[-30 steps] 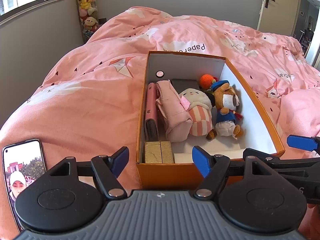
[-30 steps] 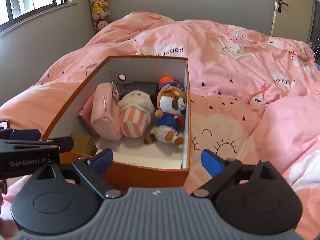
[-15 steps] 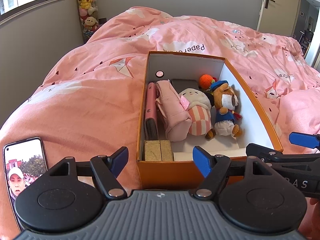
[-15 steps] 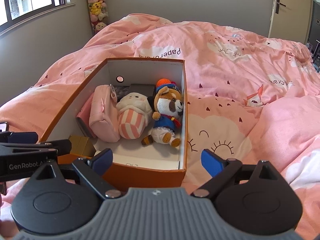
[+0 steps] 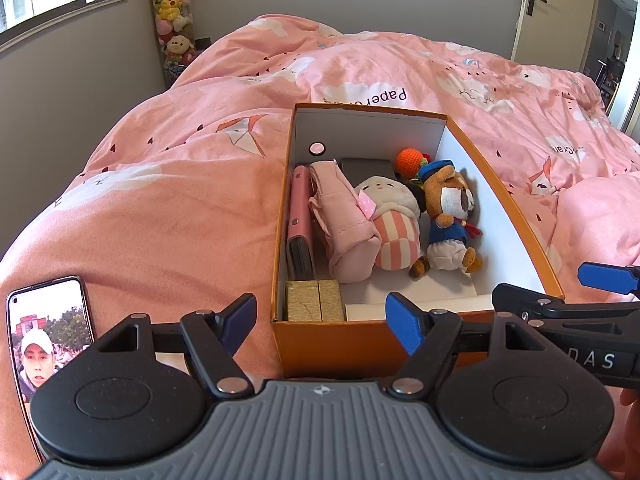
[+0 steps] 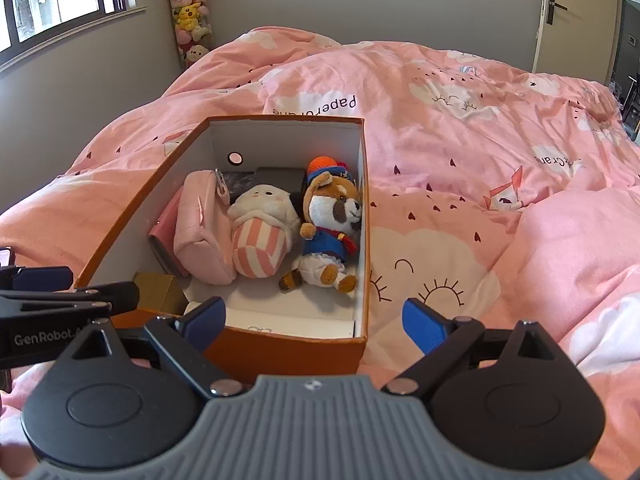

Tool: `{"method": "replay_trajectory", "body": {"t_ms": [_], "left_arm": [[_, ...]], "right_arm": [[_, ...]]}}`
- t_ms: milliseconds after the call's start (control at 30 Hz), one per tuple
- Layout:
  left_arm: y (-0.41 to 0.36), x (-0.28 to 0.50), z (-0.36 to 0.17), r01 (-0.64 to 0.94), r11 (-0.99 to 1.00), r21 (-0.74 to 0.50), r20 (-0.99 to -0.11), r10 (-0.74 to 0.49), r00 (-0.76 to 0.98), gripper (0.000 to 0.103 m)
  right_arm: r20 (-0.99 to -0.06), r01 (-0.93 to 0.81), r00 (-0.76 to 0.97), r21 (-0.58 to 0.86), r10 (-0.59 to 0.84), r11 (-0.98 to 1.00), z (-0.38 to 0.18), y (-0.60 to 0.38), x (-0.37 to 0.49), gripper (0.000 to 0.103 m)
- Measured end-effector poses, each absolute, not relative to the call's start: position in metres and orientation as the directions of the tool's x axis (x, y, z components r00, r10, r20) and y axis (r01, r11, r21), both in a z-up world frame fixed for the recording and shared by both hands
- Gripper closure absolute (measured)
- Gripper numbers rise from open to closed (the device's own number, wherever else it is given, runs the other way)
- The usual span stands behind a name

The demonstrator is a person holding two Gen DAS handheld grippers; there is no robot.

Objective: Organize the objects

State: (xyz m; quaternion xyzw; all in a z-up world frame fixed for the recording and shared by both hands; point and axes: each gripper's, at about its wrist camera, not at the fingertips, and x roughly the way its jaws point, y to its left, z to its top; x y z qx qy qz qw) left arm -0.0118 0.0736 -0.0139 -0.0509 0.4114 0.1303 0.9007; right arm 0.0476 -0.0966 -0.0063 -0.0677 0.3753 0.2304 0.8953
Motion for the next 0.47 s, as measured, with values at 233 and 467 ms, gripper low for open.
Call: {"method": "replay_trajectory", "body": {"t_ms": [233, 467], "left_arm": [[0.0717, -0.0124, -0.0127, -0.271, 0.962, 0.019, -0.754, 0.192, 0.629, 0.017], [0.0714, -0.0124, -0.0119, -0.27, 0.963, 0.02, -0.755, 0.192, 0.628, 0.017]], "right_arm": [[-0.704, -0.464, 0.611, 0.052, 0.362, 0.884, -0.0063, -0.0969, 0.0479, 0.008], [-0.705, -0.461, 0.611, 0.054, 0.361, 0.886, -0.0066, -0.0981, 0.0483, 0.008]]}}
